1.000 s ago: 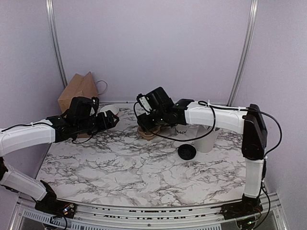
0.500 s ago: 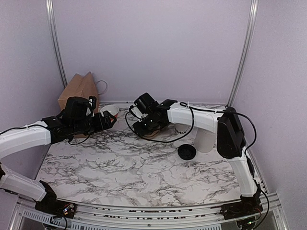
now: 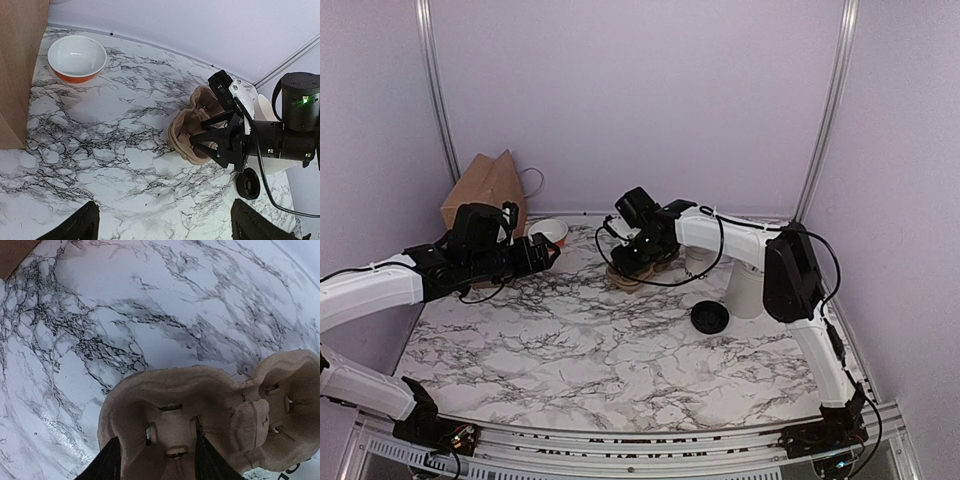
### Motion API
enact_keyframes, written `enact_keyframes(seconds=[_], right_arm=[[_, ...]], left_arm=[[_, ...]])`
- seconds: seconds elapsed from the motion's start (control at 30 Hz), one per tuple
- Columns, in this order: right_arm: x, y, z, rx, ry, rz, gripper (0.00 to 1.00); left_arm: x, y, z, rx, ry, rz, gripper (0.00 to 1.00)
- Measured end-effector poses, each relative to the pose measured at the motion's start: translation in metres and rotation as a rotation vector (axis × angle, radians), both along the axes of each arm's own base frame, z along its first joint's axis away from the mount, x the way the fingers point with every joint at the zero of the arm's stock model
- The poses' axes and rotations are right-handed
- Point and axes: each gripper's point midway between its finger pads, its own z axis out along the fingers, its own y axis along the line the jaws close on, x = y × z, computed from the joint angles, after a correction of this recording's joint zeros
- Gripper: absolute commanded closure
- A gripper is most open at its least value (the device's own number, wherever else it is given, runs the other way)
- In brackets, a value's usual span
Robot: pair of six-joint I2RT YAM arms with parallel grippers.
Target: Pack the takeout coffee
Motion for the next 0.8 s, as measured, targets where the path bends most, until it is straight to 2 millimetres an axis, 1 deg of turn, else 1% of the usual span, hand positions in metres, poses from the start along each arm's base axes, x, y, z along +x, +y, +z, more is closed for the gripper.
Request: enact_keyframes(seconds=[0.1,0.33,0.6,0.8], right_arm=[[-0.005,0.004,0.000,0.005,0.016,0.019,0.51],[-0.014,0.005,-0.002,0.007,0.054,0.040,0.51],[-0.018,0.003,-0.008,-0.011,0.071,0.064,0.53],[-0.021,0.005,-0.013,-0.025,0.076,0.084,0.54]], left_arm=[[0.000,0.000,-0.001,0.001,0.003,0.001,0.08],[0.000,0.000,-0.001,-0.001,0.005,0.002,0.08],[0.000,0.000,-0.003,-0.002,0.011,0.003,0.08],[0.001,-0.001,-0.007,0.002,0.023,0.003,0.08]])
